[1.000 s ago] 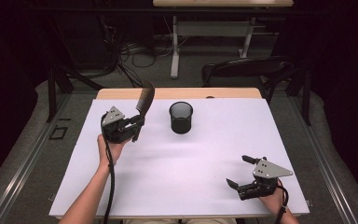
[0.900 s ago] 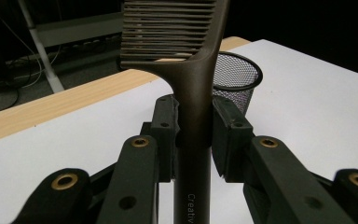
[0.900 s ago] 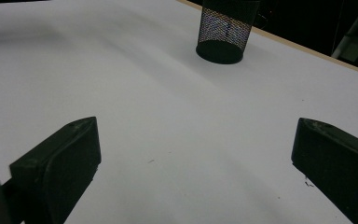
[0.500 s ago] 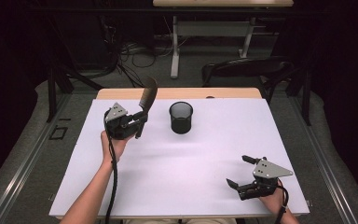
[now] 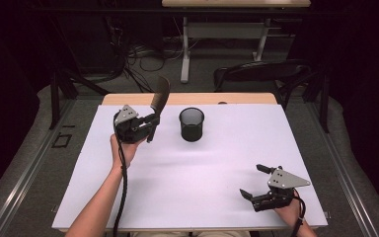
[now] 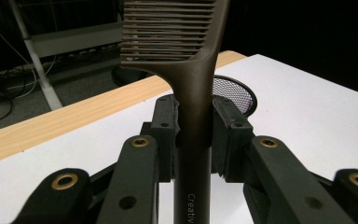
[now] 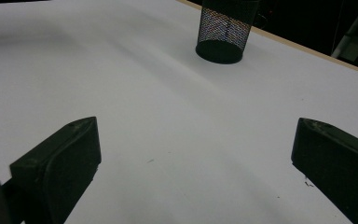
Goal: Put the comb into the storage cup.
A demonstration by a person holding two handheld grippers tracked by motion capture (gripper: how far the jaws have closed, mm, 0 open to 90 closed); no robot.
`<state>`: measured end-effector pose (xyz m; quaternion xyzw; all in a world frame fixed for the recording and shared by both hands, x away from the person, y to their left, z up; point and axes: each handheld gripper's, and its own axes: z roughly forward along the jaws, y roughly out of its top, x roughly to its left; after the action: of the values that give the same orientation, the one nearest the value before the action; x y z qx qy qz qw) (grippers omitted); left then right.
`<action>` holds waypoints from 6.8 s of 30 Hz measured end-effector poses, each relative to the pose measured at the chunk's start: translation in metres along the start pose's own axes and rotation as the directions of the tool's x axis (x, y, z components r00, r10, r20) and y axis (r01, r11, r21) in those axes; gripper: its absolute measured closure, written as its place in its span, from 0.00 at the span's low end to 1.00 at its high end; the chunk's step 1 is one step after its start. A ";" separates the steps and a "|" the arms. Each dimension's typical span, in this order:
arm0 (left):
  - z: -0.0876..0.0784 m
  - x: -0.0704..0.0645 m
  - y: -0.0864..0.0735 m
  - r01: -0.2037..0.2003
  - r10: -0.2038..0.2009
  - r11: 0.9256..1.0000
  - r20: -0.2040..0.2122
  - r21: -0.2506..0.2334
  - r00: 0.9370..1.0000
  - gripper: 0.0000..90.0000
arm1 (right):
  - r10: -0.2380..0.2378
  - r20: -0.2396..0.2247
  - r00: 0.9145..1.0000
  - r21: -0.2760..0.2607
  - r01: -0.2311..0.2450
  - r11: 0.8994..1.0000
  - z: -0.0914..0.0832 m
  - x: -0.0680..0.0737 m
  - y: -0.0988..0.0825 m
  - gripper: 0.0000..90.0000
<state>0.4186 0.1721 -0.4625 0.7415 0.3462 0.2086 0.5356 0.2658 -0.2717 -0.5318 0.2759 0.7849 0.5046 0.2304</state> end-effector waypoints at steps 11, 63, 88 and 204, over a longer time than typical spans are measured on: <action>0.005 -0.001 0.006 -0.002 0.002 1.000 0.007 -0.009 1.000 0.81 | 0.001 -0.002 1.000 -0.002 -0.001 1.000 0.000 0.000 0.000 0.01; 0.036 -0.008 0.051 -0.014 0.016 0.997 0.027 -0.073 1.000 0.81 | 0.004 0.000 1.000 -0.002 -0.004 1.000 0.000 -0.001 0.000 0.01; 0.054 -0.016 0.064 0.000 0.005 0.994 0.038 -0.109 0.999 0.81 | 0.004 0.000 1.000 -0.001 -0.004 1.000 0.000 -0.002 0.000 0.01; 0.133 -0.038 0.013 0.062 -0.056 0.980 0.037 -0.187 0.998 0.81 | 0.007 -0.014 1.000 0.012 -0.007 1.000 0.000 -0.002 0.000 0.02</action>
<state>0.4874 0.0550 -0.4935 0.6800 0.3384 0.2129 0.6146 0.2673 -0.2733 -0.5319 0.2765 0.7885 0.5028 0.2215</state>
